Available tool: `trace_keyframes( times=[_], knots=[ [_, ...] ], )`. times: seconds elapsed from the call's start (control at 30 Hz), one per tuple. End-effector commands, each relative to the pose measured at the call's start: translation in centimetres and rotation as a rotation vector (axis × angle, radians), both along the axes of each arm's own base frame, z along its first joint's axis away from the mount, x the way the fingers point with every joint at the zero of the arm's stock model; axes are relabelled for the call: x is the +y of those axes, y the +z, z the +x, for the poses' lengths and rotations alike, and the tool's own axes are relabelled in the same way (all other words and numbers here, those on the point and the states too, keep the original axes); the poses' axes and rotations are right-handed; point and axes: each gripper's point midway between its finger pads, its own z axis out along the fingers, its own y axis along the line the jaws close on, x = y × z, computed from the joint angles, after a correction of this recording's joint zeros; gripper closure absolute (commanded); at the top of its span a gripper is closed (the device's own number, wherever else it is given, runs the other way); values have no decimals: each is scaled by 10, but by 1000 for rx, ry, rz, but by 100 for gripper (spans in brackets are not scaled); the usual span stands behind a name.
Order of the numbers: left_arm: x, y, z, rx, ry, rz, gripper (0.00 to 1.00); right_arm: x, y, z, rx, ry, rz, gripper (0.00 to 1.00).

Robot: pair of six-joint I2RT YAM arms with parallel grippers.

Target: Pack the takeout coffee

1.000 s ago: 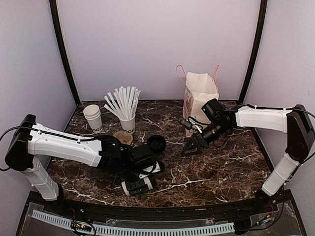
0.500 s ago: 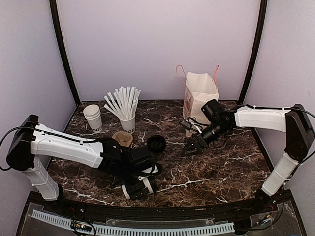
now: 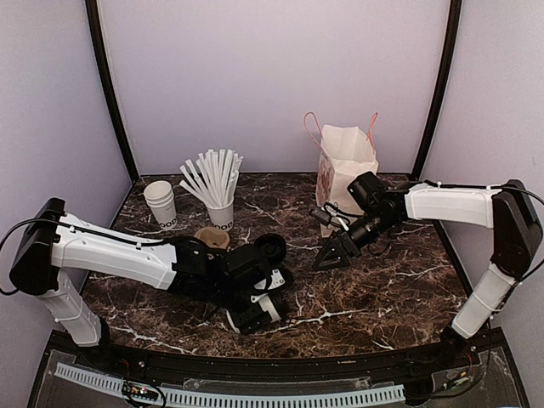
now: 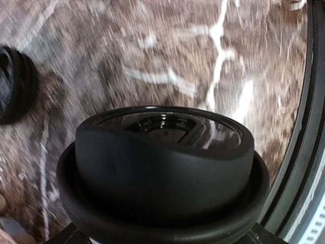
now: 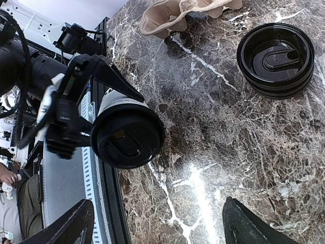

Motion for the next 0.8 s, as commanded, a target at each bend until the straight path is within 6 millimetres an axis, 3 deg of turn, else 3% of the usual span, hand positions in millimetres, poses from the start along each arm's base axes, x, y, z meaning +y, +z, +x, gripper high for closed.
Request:
trace_keyframes(
  times=[0.0,0.13,0.27,0.47,0.77],
  knots=[
    [-28,44,38,-208,32,-203,19,-5,20,11,-44,-5,43,11],
    [-48,74,60,-370,96,-500,19,-18,29,26,-58,-52,55,11],
    [-64,87,71,-441,88,-698,19,-22,32,30,-58,-63,63,11],
    [-82,79,80,-520,54,-770,19,-19,36,33,-94,-67,53,7],
    [-91,66,88,-497,68,-884,18,-2,34,37,-279,-48,-34,5]
  ],
)
